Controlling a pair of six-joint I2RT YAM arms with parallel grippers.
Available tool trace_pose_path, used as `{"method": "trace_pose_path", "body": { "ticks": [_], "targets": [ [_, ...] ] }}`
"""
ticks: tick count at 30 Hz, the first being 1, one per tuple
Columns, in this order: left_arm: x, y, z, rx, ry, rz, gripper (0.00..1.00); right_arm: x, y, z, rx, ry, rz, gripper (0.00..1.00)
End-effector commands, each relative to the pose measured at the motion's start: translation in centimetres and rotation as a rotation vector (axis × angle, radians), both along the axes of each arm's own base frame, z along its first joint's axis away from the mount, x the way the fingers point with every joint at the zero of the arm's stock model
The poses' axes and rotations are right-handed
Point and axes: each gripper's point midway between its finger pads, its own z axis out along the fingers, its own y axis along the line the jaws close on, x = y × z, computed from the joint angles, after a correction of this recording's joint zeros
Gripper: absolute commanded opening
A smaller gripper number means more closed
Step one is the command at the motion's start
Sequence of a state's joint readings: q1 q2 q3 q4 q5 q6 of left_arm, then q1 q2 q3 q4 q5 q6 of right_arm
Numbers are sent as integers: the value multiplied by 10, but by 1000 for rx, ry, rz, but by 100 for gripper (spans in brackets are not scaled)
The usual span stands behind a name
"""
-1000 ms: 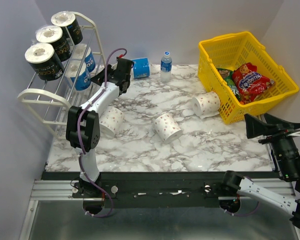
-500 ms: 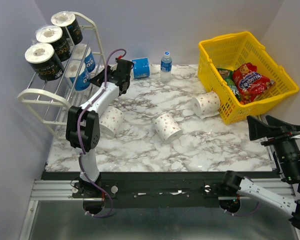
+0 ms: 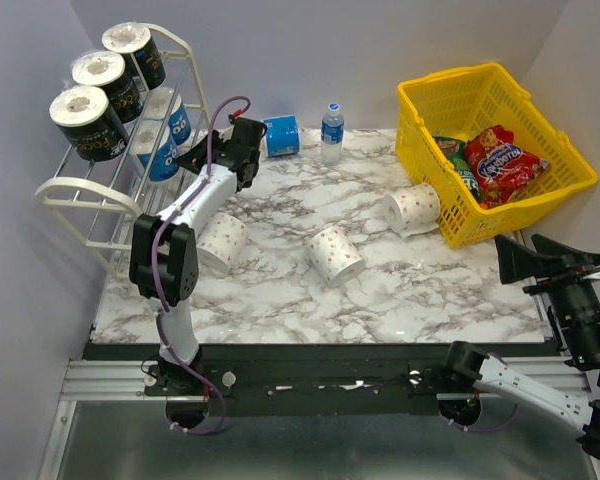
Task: Place and organize the paper towels onto the shelf
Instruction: Place the paper towel on the shelf, then adjust the paper towel at the center of the board.
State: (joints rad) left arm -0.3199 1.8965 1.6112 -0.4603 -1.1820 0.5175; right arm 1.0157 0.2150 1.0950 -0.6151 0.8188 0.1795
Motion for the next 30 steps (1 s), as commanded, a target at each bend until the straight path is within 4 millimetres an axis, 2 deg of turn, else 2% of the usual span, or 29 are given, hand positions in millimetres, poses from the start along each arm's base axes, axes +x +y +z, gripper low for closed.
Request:
{"method": "trace_pose_path", "body": {
  "ticks": [1, 4, 8, 9, 11, 14, 17, 18, 20, 21, 22, 23, 26, 28, 30],
  "targets": [
    [-15, 6, 19, -10, -41, 16, 25, -3, -8, -2, 11, 7, -9, 100],
    [-13, -6, 22, -40, -58, -32, 29, -3, -6, -1, 9, 6, -6, 100],
    [-10, -39, 24, -86, -73, -136, 38, -2, -3, 0, 4, 9, 3, 100],
    [-9, -52, 26, -107, -81, -177, 46, -2, -3, 1, 8, 7, 4, 100],
    [-8, -62, 30, -129, -99, -206, 50, -2, 0, 1, 7, 9, 17, 100],
    [-8, -92, 36, -168, -119, -271, 59, -3, 2, 1, 16, 12, 31, 100],
    [-6, -134, 43, -232, -137, -366, 75, -2, 10, -1, 17, 18, 54, 100],
    [-3, -147, 51, -274, -152, -393, 84, -2, 12, -2, 15, 19, 59, 100],
    [3, -184, 51, -455, -179, -469, 90, 1, 20, -6, -8, 28, 73, 100],
    [4, -196, 42, -510, -134, -488, 99, 1, 21, -6, -14, 30, 75, 100],
    [9, -209, 58, -618, -196, -504, 99, 2, 23, -7, -19, 31, 79, 100],
    [11, -226, 56, -698, -176, -554, 99, 2, 24, -7, -24, 32, 82, 100],
    [17, -257, 61, -861, -197, -629, 99, 1, 25, -7, -20, 27, 92, 100],
    [23, -271, 63, -957, -211, -673, 99, 1, 30, -9, -21, 23, 110, 100],
    [36, -276, 57, -1057, -223, -667, 99, 2, 33, -13, -32, 27, 117, 100]
  ]
}}
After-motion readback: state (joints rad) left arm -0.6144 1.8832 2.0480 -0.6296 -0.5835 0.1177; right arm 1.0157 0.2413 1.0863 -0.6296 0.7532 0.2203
